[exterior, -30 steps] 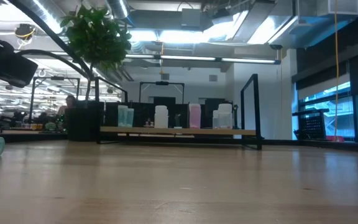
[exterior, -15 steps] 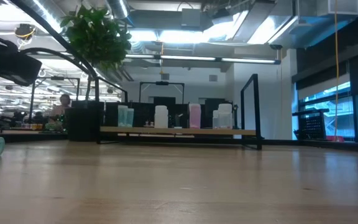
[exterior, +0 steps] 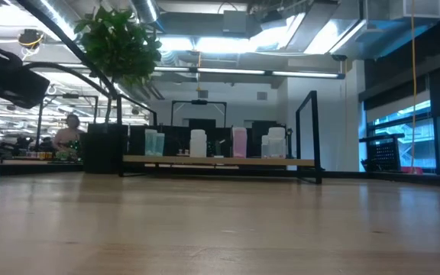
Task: Pick and place medicine bottles onto shelf by color
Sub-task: Put the blue medicine bottle on the shelf aligned with the other blue medicine bottle
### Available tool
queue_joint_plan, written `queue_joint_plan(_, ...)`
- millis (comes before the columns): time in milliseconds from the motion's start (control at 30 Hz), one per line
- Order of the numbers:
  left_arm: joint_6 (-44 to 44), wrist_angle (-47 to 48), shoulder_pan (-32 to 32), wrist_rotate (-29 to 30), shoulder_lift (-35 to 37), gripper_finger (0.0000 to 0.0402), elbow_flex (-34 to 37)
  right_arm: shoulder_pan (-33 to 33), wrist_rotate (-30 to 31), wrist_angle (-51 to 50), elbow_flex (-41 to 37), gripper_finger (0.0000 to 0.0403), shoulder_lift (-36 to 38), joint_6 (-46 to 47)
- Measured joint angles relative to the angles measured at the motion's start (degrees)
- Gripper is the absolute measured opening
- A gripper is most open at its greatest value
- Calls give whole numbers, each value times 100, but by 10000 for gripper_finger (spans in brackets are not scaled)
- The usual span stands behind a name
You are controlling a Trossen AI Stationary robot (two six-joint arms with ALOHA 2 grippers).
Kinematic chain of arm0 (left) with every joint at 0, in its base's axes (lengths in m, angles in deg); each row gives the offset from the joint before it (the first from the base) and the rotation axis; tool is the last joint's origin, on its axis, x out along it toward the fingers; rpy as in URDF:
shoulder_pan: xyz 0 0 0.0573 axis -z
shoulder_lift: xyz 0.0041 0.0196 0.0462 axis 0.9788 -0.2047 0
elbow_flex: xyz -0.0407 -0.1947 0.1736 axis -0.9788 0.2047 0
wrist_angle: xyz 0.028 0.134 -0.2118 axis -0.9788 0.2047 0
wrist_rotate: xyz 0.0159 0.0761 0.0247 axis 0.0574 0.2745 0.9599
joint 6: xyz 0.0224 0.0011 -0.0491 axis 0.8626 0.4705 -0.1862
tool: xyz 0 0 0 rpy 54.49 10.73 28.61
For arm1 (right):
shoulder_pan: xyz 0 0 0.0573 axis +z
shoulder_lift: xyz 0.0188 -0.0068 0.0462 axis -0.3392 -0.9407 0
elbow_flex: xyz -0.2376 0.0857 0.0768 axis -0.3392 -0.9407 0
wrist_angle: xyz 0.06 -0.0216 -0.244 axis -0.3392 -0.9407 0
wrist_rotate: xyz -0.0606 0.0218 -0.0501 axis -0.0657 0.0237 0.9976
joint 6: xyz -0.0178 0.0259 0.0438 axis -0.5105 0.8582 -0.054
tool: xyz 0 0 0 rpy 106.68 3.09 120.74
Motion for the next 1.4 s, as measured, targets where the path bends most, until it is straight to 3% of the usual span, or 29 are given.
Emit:
queue_joint_plan(467, 914, 805, -584, -888, 7, 101, -709, -1, 1, -2, 0, 267, 0, 2)
queue_joint_plan(1000, 3582, 1812, -2071, -3113, 11, 100, -1220, 0, 1, -2, 0, 267, 0, -1)
queue_joint_plan(1233, 4177, 2061, -2635, -4109, 11, 100, -1220, -2, 1, -2, 0, 267, 0, 1)
queue_joint_plan(1400, 4449, 2229, -2927, -4503, -18, 100, -1222, -2, -1, -2, 0, 267, 0, 1)
